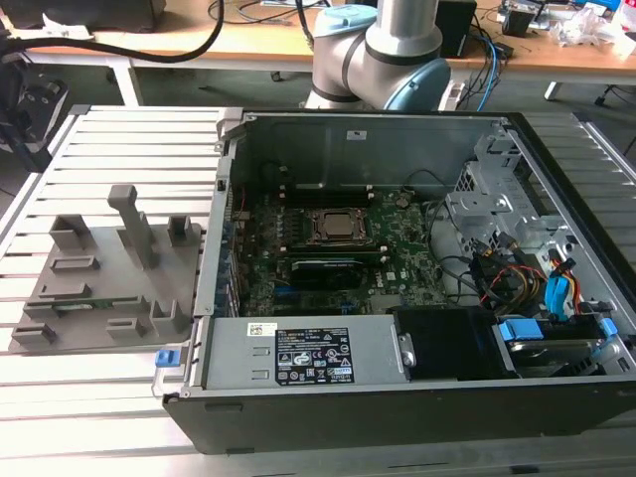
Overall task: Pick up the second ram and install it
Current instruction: 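Reach for the second ram, then pick up the second ram and move it above second insertion slot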
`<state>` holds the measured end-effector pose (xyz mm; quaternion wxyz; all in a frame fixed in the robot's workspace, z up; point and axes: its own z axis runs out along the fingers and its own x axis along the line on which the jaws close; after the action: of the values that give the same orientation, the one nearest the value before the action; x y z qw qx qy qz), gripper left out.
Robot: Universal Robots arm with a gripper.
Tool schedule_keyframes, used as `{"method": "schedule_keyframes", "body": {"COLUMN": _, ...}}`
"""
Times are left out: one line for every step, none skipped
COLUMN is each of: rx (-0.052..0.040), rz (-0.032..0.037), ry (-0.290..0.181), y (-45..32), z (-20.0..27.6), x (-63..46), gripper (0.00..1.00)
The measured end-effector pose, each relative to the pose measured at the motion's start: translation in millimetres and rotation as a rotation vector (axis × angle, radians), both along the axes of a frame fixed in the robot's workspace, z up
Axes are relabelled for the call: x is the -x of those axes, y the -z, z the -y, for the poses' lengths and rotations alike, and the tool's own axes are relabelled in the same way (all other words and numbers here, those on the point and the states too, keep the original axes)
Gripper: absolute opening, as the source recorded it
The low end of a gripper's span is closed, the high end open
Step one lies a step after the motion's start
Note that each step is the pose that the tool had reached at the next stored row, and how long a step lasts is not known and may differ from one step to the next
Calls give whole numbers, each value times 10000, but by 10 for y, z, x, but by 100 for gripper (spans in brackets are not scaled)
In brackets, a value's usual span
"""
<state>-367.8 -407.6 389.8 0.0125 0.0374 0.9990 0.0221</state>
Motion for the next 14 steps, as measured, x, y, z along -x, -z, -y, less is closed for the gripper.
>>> {"method": "schedule_keyframes", "body": {"rx": 0, "rz": 0, "ry": -1, "y": 0, "z": 0, "x": 0, "gripper": 11}}
{"method": "schedule_keyframes", "body": {"rx": 0, "rz": -1, "ry": -2, "y": 0, "z": 0, "x": 0, "gripper": 11}}
{"method": "schedule_keyframes", "body": {"rx": 0, "rz": 0, "ry": -1, "y": 0, "z": 0, "x": 2, "gripper": 11}}
{"method": "schedule_keyframes", "body": {"rx": 1, "rz": 0, "ry": -1, "y": 0, "z": 0, "x": 3, "gripper": 11}}
{"method": "schedule_keyframes", "body": {"rx": 0, "rz": 0, "ry": 0, "y": 0, "z": 0, "x": 4, "gripper": 11}}
{"method": "schedule_keyframes", "body": {"rx": 1, "rz": -1, "ry": 0, "y": 0, "z": 0, "x": 4, "gripper": 11}}
{"method": "schedule_keyframes", "body": {"rx": 0, "rz": 0, "ry": -1, "y": 0, "z": 0, "x": 5, "gripper": 11}}
{"method": "schedule_keyframes", "body": {"rx": 0, "rz": 0, "ry": 0, "y": 0, "z": 0, "x": 6, "gripper": 11}}
{"method": "schedule_keyframes", "body": {"rx": 0, "rz": 0, "ry": 0, "y": 0, "z": 0, "x": 6, "gripper": 11}}
{"method": "schedule_keyframes", "body": {"rx": 0, "rz": 0, "ry": -1, "y": 0, "z": 0, "x": 7, "gripper": 11}}
{"method": "schedule_keyframes", "body": {"rx": 0, "rz": 0, "ry": -3, "y": 0, "z": 0, "x": 7, "gripper": 11}}
{"method": "schedule_keyframes", "body": {"rx": 0, "rz": 0, "ry": -42, "y": 0, "z": 0, "x": 7, "gripper": 11}}
{"method": "schedule_keyframes", "body": {"rx": 1, "rz": -1, "ry": -215, "y": 0, "z": 0, "x": 8, "gripper": 11}}
{"method": "schedule_keyframes", "body": {"rx": 0, "rz": -1, "ry": -463, "y": 0, "z": 0, "x": 7, "gripper": 11}}
